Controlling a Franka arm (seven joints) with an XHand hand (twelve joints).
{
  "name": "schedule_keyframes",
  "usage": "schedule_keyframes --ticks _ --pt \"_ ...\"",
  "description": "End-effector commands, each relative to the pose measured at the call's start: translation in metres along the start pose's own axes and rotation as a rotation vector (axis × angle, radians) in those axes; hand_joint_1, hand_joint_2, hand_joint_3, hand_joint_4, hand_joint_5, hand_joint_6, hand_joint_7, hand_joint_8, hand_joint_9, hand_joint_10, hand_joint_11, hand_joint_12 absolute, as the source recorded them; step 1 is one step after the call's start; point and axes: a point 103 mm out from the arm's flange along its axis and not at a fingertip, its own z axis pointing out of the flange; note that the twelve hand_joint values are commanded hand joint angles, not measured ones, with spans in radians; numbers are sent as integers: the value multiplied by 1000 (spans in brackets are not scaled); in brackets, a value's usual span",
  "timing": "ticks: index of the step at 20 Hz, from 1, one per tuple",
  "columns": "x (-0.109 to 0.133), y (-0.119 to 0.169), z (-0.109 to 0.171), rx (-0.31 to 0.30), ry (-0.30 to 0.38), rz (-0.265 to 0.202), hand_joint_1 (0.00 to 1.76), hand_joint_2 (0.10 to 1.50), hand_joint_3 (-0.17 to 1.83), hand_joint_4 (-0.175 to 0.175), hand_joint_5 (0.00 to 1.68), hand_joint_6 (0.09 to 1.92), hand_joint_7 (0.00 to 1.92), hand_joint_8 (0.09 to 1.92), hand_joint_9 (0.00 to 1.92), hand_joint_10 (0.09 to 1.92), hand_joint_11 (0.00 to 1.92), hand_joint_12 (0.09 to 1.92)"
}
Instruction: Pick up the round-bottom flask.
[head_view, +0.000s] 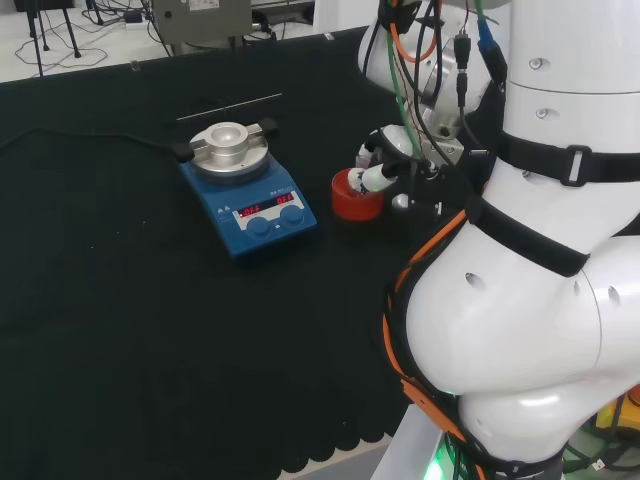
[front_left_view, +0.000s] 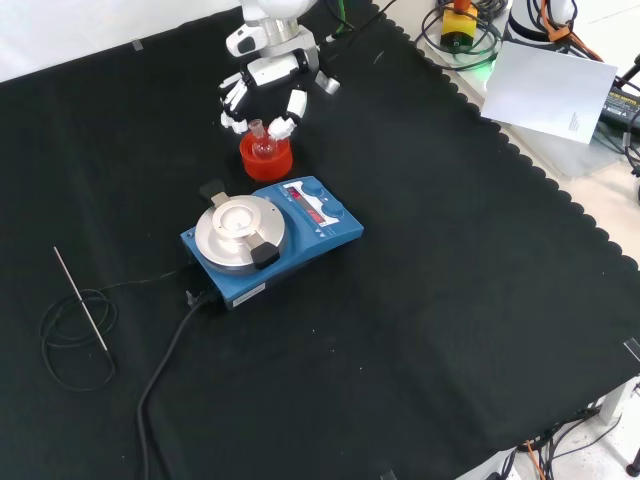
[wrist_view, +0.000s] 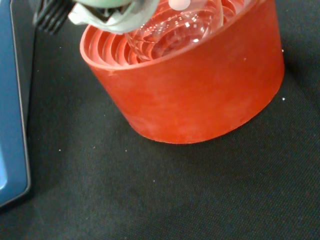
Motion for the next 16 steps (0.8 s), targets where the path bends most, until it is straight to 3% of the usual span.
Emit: schedule_keyframes --ticks 1,8,16 --pt "0 -1 -3 -13 7 -9 850 656 681 -89 569 799 417 675 596 663 111 1346" --pt "8 2 -4 -15 6 -28 846 654 689 -90 578 808 417 678 595 665 111 1346" --pt "5 2 -2 -9 -3 -17 847 658 693 -99 699 874 417 680 595 666 111 1346"
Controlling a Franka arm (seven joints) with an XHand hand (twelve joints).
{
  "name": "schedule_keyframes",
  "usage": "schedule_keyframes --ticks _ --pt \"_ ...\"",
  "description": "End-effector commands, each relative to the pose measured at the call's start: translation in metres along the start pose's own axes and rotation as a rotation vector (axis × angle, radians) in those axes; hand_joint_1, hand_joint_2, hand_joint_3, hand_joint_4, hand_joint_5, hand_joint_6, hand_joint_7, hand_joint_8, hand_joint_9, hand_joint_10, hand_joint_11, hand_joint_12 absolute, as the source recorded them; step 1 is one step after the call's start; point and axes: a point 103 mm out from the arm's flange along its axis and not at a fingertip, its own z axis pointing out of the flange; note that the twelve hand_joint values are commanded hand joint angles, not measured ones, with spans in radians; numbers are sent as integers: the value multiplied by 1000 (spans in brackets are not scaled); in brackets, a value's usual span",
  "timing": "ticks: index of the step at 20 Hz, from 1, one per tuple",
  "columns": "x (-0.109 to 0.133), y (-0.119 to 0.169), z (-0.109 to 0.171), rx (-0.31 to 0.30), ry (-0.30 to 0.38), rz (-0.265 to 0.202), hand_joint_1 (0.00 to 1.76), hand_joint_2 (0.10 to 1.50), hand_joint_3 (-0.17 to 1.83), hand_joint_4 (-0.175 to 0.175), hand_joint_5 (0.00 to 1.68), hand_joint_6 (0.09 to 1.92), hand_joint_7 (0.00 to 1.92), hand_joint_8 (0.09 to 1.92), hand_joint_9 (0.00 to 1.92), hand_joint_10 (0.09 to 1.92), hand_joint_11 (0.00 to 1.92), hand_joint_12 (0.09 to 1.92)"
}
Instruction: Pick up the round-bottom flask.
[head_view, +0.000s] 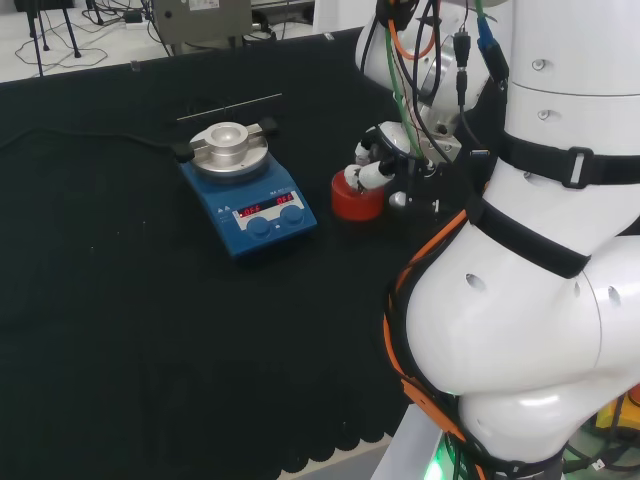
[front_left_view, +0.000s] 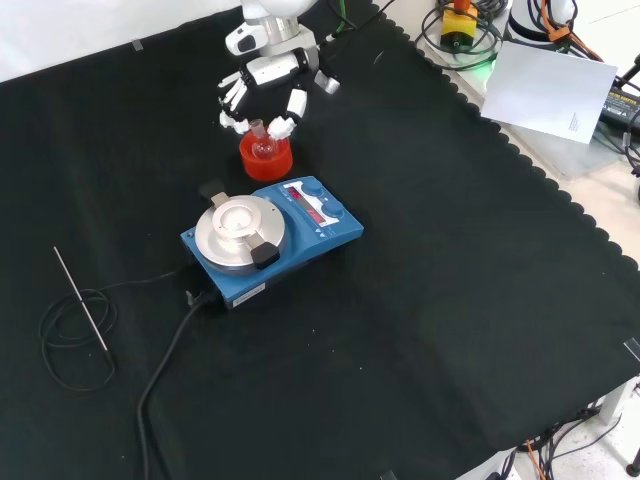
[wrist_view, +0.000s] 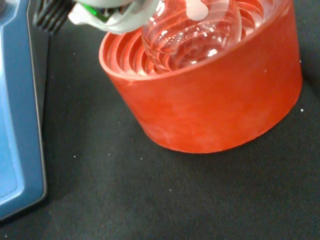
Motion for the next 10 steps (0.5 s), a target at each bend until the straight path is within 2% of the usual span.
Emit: schedule_keyframes --ticks 1,10 --pt "-2 -1 1 2 0 4 848 658 693 -101 705 880 417 681 595 667 111 1346" --pt "2 0 -3 -17 -6 -8 859 683 695 -107 784 942 428 688 605 671 123 1349"
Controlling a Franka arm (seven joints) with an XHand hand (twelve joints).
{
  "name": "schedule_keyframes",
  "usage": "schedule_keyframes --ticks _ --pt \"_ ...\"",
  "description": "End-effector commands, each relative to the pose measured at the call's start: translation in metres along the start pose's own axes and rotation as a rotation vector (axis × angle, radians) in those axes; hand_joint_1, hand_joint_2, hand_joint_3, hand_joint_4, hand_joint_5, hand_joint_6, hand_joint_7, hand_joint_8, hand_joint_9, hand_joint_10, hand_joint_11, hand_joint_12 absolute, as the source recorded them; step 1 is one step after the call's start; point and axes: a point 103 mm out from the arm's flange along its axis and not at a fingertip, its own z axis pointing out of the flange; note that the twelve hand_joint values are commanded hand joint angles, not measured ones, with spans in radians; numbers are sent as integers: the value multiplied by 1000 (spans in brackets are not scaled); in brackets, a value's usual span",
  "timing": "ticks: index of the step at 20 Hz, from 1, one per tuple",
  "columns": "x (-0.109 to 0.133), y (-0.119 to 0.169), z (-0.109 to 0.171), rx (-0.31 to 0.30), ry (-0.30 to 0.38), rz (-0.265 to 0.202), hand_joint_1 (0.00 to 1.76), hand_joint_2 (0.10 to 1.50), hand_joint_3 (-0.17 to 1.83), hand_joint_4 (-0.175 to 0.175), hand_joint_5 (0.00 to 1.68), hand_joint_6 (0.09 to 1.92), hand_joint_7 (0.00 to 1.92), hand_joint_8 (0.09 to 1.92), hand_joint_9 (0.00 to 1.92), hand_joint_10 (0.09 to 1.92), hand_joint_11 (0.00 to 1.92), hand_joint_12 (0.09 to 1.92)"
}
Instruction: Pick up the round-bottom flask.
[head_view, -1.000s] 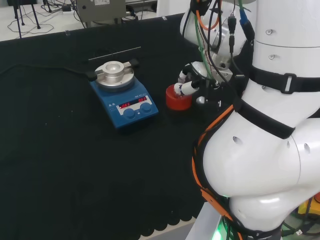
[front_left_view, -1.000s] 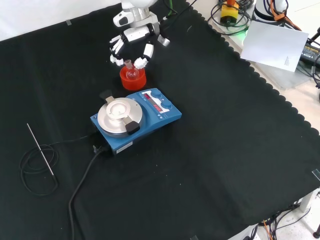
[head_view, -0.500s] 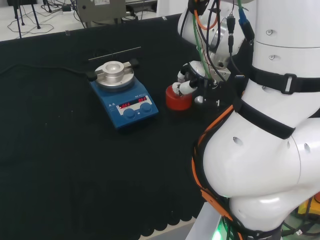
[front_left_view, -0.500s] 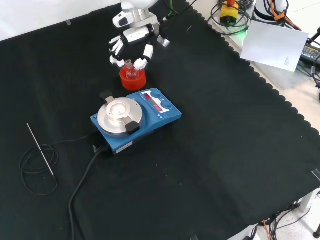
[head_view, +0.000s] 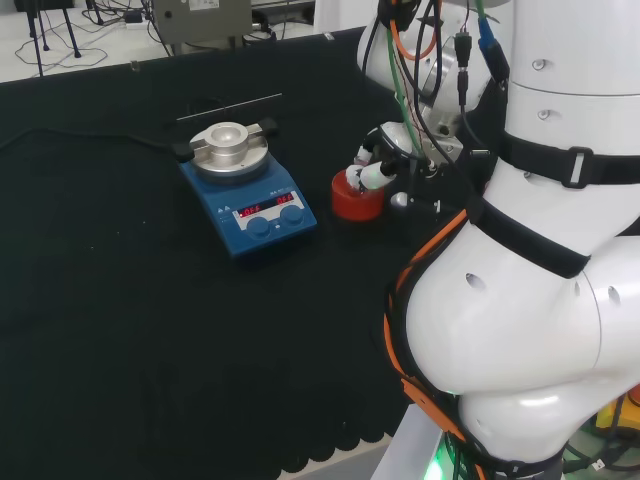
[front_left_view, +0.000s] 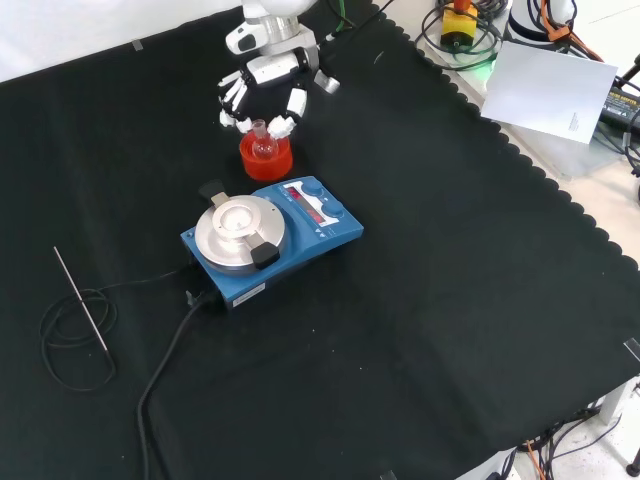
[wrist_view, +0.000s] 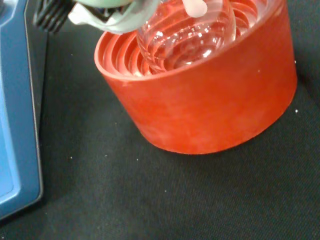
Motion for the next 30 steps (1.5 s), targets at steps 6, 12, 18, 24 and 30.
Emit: schedule_keyframes --ticks 6,12,18,24,30 --pt "10 3 -3 -42 -35 -11 976 931 394 115 917 1098 472 689 652 657 186 1340" --pt "13 4 -13 -64 -34 -14 1045 807 707 59 945 1253 554 642 740 593 284 1309" --pt "25 5 -33 -47 48 7 1056 753 818 38 956 1291 564 640 752 590 300 1308" --pt "44 0 -62 -56 69 -3 1066 726 867 21 967 1299 569 642 759 592 309 1308" --pt "61 -6 -85 -44 43 -22 1068 713 888 20 972 1301 573 642 762 593 314 1307"
